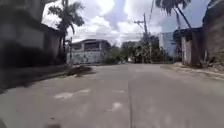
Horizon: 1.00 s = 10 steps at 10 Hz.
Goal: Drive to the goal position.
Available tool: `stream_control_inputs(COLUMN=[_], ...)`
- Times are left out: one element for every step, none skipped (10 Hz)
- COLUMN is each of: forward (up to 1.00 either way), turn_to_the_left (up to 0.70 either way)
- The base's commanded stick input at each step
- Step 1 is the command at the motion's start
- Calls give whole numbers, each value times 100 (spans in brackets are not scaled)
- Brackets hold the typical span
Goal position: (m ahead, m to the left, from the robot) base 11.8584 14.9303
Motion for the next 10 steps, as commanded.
stream_control_inputs(forward=[100,100,100,100,100,100,100,100,100,100], turn_to_the_left=[0,0,0,0,0,0,0,0,0,0])
